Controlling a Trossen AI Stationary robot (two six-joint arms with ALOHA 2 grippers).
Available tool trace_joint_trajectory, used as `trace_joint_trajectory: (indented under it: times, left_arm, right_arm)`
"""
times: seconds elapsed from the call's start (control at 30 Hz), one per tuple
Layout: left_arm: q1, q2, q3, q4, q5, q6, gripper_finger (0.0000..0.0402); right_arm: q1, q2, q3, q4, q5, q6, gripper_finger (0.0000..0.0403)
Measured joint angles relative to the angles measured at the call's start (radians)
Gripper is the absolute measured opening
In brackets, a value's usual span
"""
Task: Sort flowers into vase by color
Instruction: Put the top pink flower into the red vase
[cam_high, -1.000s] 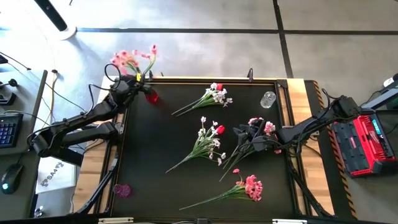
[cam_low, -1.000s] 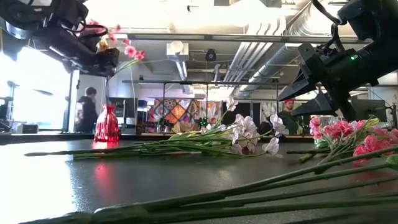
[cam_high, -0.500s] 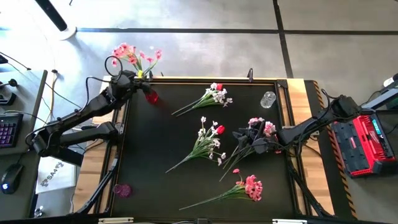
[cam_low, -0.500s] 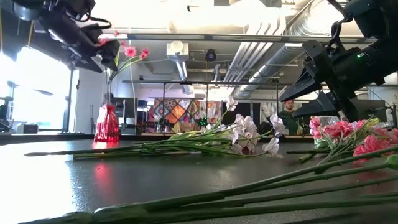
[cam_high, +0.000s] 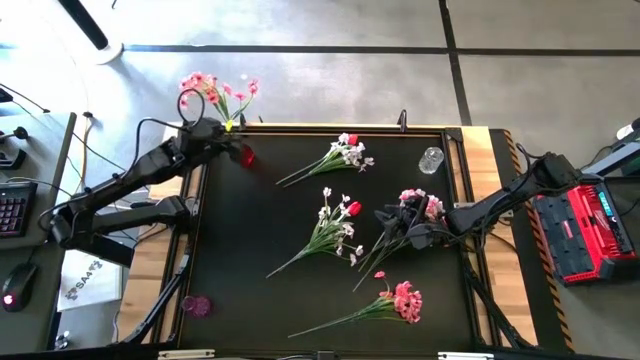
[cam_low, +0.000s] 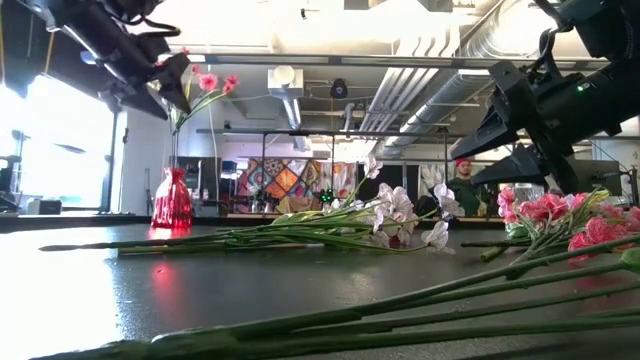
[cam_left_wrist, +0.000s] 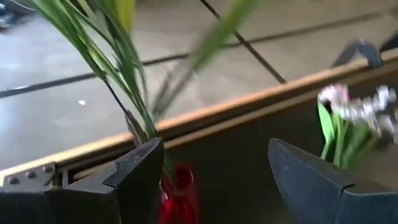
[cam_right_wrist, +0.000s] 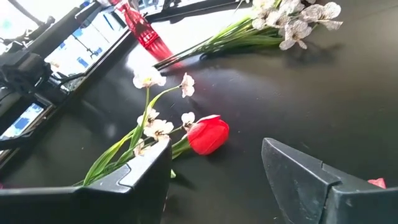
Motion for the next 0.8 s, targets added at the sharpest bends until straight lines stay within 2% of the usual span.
trace_joint_trajectory:
  times: [0.2, 0.4, 0.5, 0.6, 0.7, 0.8]
  left_arm:
    - [-0.070, 0.003, -0.002, -0.107, -0.007, -0.033, 0.0278]
    - [-0.227, 0.009, -0.089, -0.106, 0.062, -0.110, 0.0278]
    - [-0.320, 0.029, -0.168, -0.013, 0.098, -0.128, 0.0278]
    - [-0.378, 0.071, -0.232, 0.153, 0.147, -0.096, 0.0278]
    - [-0.401, 0.146, -0.265, 0.313, 0.240, -0.047, 0.0275]
    - [-0.409, 0.248, -0.263, 0.449, 0.265, 0.001, 0.0265]
  right_arm:
    - [-0.006, 0.000, 0.000, 0.003, 0.017, 0.004, 0.0236]
    - [-0.006, 0.000, 0.000, 0.026, 0.040, 0.004, 0.0236]
    - [-0.006, 0.000, 0.000, 0.029, 0.043, 0.004, 0.0236]
    - [-0.006, 0.000, 0.000, 0.029, 0.082, 0.004, 0.0236]
    - [-0.010, 0.000, 0.000, 0.030, 0.130, 0.005, 0.0236]
    - [-0.026, 0.000, 0.000, 0.033, 0.138, 0.005, 0.0236]
